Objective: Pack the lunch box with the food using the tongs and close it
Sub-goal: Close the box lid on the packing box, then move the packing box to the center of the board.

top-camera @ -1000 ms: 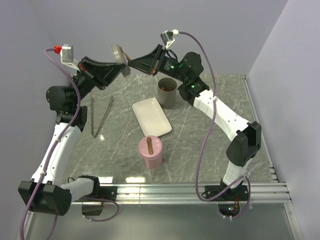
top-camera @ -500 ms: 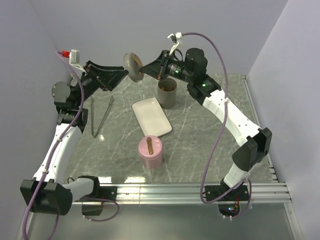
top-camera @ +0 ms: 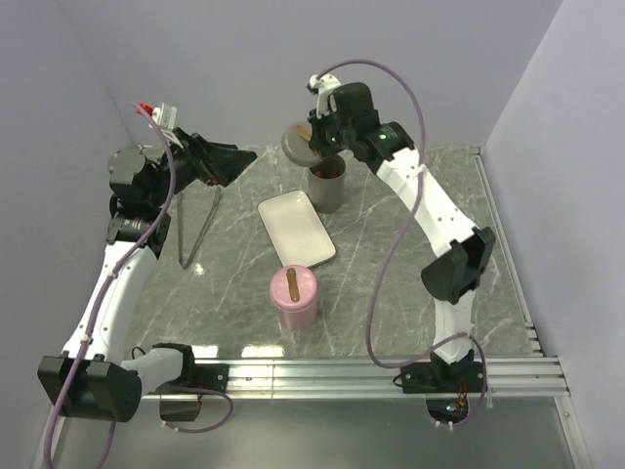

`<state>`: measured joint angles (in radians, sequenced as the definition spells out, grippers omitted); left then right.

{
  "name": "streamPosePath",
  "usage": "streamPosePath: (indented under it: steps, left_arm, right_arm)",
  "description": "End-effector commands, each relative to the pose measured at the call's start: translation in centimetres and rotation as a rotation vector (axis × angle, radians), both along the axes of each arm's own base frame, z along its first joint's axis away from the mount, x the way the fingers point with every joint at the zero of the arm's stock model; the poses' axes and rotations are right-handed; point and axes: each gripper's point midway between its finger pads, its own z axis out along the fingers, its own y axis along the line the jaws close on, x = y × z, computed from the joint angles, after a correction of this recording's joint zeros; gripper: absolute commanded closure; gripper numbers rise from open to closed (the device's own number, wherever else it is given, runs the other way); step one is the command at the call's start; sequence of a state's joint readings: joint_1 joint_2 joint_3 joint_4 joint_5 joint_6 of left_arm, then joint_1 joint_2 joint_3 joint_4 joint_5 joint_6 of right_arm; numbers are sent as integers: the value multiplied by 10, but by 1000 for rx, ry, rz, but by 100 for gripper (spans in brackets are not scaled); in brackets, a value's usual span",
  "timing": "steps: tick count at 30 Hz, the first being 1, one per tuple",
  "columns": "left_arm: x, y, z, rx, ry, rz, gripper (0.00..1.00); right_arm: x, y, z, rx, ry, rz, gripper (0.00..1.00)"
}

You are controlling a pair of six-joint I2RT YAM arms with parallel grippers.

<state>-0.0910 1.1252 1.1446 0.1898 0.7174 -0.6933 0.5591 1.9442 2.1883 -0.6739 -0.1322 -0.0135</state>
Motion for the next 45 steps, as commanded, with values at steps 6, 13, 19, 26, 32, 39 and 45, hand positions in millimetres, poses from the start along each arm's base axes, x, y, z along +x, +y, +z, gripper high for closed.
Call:
streamPosePath:
  steps: [6, 13, 19, 26, 32, 39, 45]
  left_arm:
    - [-12, 4, -7, 92, -49, 12, 0]
    - [-17, 4, -12, 101, -60, 1, 1]
    - [-19, 4, -12, 103, -69, 2, 1]
    - [-19, 5, -17, 122, -66, 9, 1]
    - [-20, 6, -17, 131, -76, 11, 1]
    - [-23, 6, -20, 136, -71, 13, 1]
    - [-26, 7, -22, 136, -71, 13, 1]
  right_arm:
    - [32, -54, -65, -353, 61, -70, 100]
    - [48, -60, -84, -347, 86, -82, 100]
    - [59, -59, -83, -331, 60, -96, 100]
    - [67, -53, -89, -311, 67, -95, 100]
    - [65, -49, -106, -315, 106, -71, 100]
    - [66, -49, -121, -315, 143, -63, 100]
    - [67, -54, -143, -284, 223, -56, 100]
